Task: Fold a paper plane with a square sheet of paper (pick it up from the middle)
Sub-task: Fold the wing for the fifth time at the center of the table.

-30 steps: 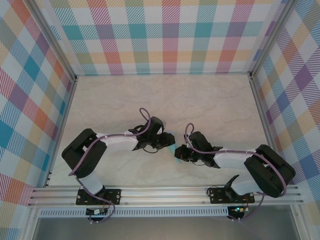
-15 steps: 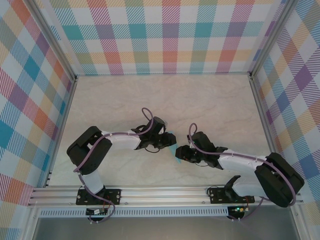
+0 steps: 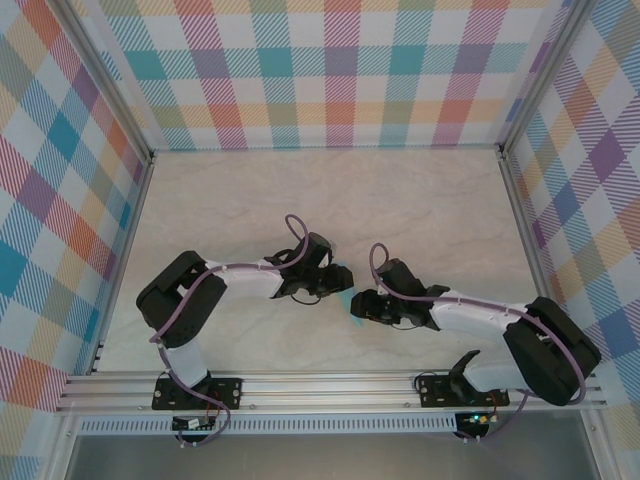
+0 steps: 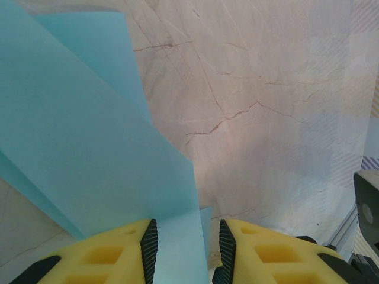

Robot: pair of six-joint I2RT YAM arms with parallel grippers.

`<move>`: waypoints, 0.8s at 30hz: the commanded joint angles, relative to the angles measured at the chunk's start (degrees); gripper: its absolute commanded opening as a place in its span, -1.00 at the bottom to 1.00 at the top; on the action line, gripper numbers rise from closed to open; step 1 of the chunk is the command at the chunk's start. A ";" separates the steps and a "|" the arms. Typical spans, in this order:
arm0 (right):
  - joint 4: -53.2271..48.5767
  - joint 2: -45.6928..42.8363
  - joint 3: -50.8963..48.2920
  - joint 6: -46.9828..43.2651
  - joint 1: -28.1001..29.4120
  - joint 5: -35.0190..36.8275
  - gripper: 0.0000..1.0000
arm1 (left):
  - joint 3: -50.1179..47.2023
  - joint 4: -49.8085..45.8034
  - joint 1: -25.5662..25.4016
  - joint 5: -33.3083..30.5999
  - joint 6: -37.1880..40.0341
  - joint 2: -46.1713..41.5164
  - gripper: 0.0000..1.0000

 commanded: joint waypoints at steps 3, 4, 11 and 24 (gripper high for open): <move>-0.87 1.83 1.74 -0.99 -0.37 -0.53 -0.24 | 1.43 -0.76 -0.70 0.08 1.29 0.97 -0.30; -0.97 2.29 1.92 -0.88 -0.32 -0.68 -0.26 | 1.46 -0.81 -0.68 0.06 1.22 0.99 -0.30; -1.14 4.83 2.17 -0.53 -0.32 -0.97 -0.39 | 1.71 -1.35 -0.67 -0.01 1.46 1.30 -0.30; -4.07 6.36 3.20 -1.23 -0.39 -0.26 -0.53 | 2.22 -3.34 -0.73 -0.98 1.25 2.68 -0.34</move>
